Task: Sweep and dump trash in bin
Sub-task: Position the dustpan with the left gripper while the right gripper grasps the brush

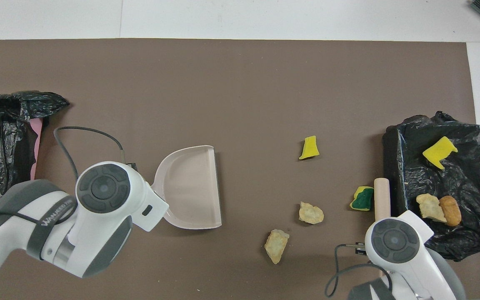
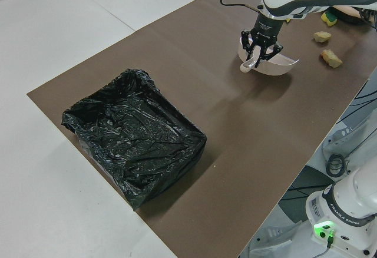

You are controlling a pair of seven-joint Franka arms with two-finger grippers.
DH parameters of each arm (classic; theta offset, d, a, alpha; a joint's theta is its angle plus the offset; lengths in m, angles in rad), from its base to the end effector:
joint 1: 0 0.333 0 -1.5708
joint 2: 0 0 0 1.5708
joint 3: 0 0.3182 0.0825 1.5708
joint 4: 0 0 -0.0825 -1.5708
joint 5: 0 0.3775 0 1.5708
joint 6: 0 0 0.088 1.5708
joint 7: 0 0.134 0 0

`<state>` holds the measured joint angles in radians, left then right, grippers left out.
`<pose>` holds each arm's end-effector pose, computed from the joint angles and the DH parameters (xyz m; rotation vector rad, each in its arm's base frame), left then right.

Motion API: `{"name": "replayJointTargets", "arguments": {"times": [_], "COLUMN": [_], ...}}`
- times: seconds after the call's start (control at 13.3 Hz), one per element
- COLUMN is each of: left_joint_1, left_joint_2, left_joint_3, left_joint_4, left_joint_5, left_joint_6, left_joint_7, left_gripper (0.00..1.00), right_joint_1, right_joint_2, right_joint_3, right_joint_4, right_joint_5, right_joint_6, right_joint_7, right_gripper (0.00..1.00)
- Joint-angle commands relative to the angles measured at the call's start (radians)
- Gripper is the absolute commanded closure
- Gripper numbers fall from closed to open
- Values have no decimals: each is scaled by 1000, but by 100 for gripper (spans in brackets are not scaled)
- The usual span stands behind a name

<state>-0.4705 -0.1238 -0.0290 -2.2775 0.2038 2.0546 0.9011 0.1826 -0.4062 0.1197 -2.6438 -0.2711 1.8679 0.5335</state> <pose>0.4274 -0.2154 0.3794 -2.1757 2.0355 0.1984 0.3274 0.0701 0.3359 2.7062 -0.1633 -0.3123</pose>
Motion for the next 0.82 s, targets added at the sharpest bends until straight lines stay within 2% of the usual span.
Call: {"name": "replayJointTargets", "arguments": {"times": [0.0, 0.15, 0.37, 0.75], "left_joint_1": [-71, -144, -240, -266], "left_joint_2": [-63, -68, -62, -53], "left_joint_3": [9, 9, 8, 8], "left_joint_4": [-66, -86, -112, -137], "left_joint_5": [31, 31, 29, 0], "left_joint_6": [-48, -51, -42, -1], "left_joint_7": [-121, -255, -350, -435], "left_gripper": [100, 100, 100, 100], "right_joint_1": [-51, -49, 24, 139], "right_joint_2": [-11, -6, -3, 46], "right_joint_3": [6, 6, 8, 9], "right_joint_4": [-10, -8, 1, 76], "right_joint_5": [-2, 60, 258, 421], "right_joint_6": [8, 10, 16, 4], "right_joint_7": [-157, -260, -262, -219], "right_gripper": [100, 100, 100, 100]}}
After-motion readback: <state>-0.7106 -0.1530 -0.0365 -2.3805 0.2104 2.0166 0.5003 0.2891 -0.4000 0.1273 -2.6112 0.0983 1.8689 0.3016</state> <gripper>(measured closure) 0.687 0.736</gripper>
